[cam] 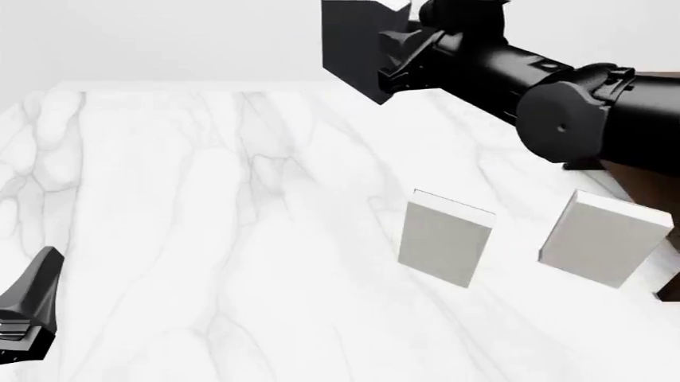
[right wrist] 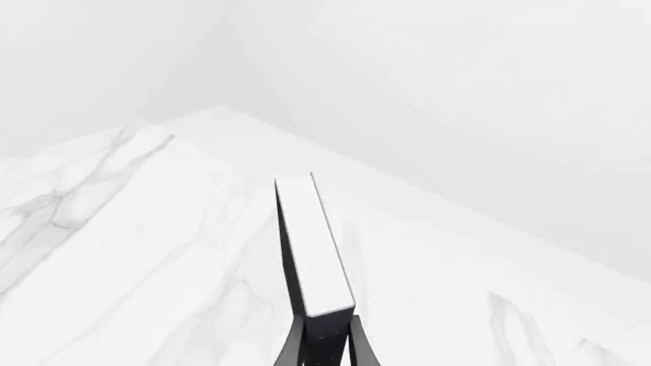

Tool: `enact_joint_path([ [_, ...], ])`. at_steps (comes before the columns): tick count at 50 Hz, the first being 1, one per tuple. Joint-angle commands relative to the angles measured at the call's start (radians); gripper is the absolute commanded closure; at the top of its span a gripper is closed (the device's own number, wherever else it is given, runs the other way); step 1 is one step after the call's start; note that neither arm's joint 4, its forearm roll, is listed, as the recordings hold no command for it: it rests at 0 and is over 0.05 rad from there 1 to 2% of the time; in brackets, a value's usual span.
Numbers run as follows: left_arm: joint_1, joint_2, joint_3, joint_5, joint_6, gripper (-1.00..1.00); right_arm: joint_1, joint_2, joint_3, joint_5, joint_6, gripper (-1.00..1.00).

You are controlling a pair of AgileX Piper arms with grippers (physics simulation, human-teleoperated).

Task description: Pick up the book on the left and place it on top of the shelf.

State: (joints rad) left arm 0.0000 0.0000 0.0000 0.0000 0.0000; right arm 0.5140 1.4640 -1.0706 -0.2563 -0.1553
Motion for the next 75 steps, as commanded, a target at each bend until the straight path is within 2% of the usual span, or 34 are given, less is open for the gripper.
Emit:
enact_joint_path([
  [1, 0.0, 0.0, 0.0, 0.0, 0.0, -1.0, -0.022, -0.102, 0.055, 0.013, -0.01, 1.0],
  [17, 0.0, 0.0, 0.0, 0.0, 0.0, -1.0, -0.057, -0.178, 0.061, 0.079, -0.057, 1.0],
  [37, 0.0, 0.0, 0.0, 0.0, 0.0, -1.0, -0.167, -0.282, 0.093, 0.141, -0.132, 1.0],
  [49, 0.0, 0.0, 0.0, 0.0, 0.0, -1.0, -0.23, -0.353, 0.133, 0.169, -0.149, 1.0],
  [75, 0.0, 0.0, 0.0, 0.0, 0.0, -1.0, -0.325, -0.428, 0.131, 0.251, -0.202, 1.0],
])
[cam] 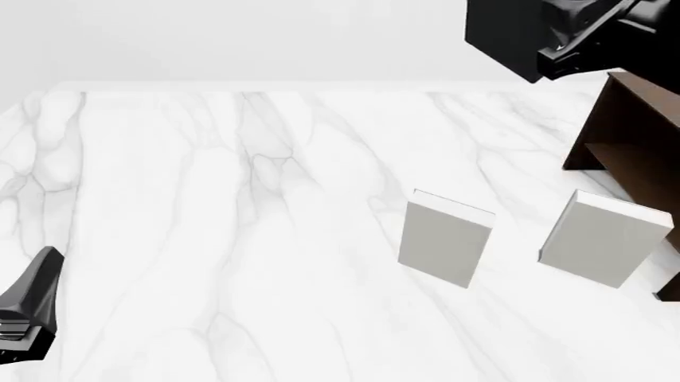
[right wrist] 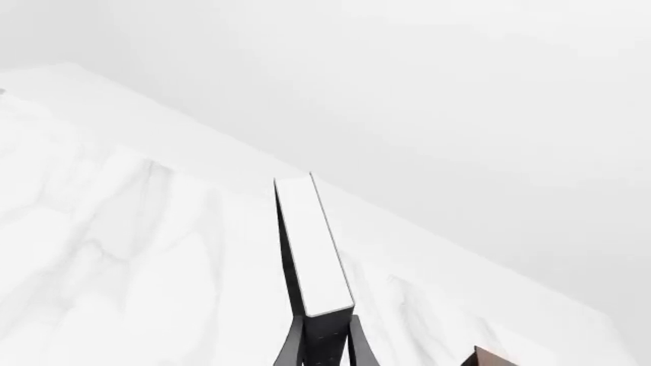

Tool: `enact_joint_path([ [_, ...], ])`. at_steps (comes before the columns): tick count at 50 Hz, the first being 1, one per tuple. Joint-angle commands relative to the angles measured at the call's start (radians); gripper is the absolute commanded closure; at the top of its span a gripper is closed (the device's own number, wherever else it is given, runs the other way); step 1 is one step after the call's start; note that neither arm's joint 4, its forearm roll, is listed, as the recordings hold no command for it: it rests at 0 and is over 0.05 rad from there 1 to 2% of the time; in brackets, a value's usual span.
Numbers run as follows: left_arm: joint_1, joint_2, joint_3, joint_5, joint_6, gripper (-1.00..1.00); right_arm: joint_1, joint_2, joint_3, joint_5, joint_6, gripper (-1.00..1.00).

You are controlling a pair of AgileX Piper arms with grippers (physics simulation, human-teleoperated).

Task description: Pick up the book on the left and place it on top of the shelf.

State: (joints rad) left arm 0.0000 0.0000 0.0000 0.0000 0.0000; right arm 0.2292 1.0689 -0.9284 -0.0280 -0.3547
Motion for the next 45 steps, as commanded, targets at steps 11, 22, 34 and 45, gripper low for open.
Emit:
enact_joint_path([
  [11, 0.0, 0.0, 0.0, 0.0, 0.0, -1.0, -0.074, -0.056, -0.023, 0.054, -0.023, 1.0],
  [22, 0.0, 0.0, 0.0, 0.0, 0.0, -1.0, -0.116, -0.099, -0.025, 0.097, -0.043, 1.0],
  [34, 0.0, 0.0, 0.0, 0.0, 0.0, -1.0, -0.188, -0.163, -0.047, 0.176, -0.085, 1.0],
  [45, 0.0, 0.0, 0.0, 0.0, 0.0, -1.0, -0.238, -0.204, -0.045, 0.212, -0.112, 1.0],
])
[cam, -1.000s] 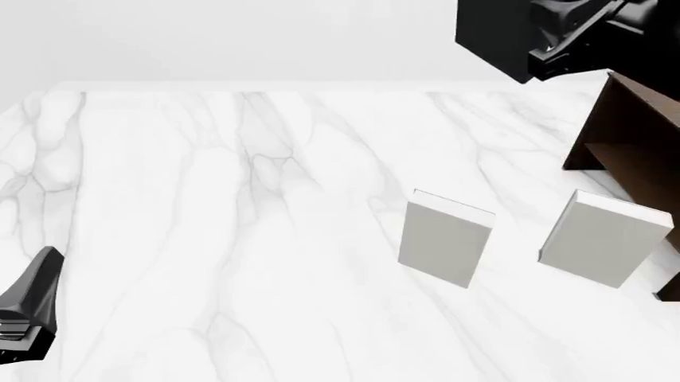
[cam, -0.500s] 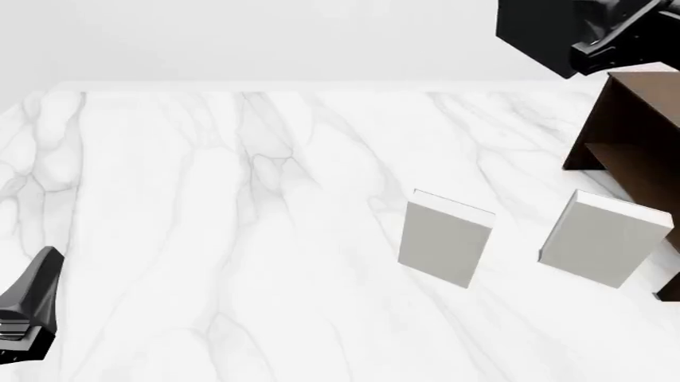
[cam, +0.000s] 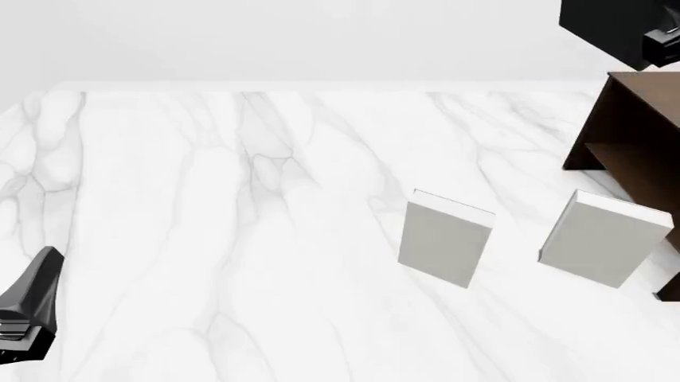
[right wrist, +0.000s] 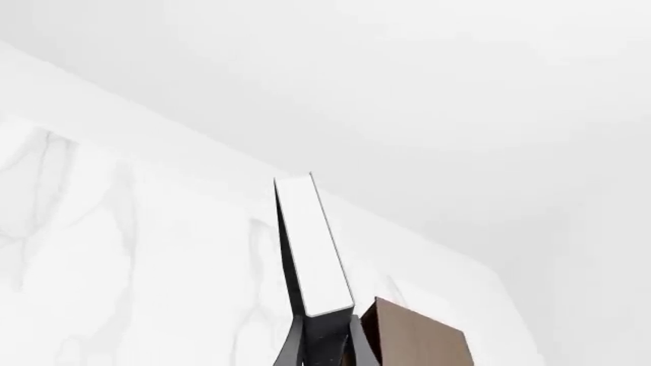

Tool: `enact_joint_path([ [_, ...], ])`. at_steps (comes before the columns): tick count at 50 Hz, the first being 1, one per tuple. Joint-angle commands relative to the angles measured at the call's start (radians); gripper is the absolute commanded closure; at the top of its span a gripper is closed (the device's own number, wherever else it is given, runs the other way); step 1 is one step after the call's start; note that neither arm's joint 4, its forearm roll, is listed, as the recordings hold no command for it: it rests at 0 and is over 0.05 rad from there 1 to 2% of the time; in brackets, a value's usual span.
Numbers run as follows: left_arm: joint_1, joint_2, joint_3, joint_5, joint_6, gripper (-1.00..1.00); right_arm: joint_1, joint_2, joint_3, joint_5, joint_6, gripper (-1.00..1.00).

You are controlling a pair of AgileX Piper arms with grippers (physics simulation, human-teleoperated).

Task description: Pick up the book on the left and place it on top of the shelf.

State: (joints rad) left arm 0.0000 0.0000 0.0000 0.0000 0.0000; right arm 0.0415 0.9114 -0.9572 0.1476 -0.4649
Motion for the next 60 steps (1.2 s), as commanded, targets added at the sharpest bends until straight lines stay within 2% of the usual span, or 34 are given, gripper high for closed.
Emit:
enact_joint_path([
  [1, 0.0, 0.0, 0.0, 0.0, 0.0, -1.0, -0.056, -0.05, -0.014, 0.039, -0.006, 1.0],
  [9, 0.0, 0.0, 0.0, 0.0, 0.0, -1.0, -0.09, -0.063, -0.015, 0.049, -0.025, 1.0],
  [16, 0.0, 0.0, 0.0, 0.0, 0.0, -1.0, -0.133, -0.063, 0.015, 0.004, -0.056, 1.0],
  [21, 0.0, 0.0, 0.0, 0.0, 0.0, -1.0, -0.143, -0.064, 0.025, -0.018, -0.058, 1.0],
  [31, 0.0, 0.0, 0.0, 0.0, 0.0, -1.0, -0.178, -0.073, 0.057, -0.07, -0.123, 1.0],
  [39, 0.0, 0.0, 0.0, 0.0, 0.0, -1.0, -0.218, -0.072, 0.061, -0.095, -0.13, 1.0],
  [60, 0.0, 0.0, 0.0, 0.0, 0.0, -1.0, -0.281, -0.063, 0.078, -0.088, -0.167, 1.0],
])
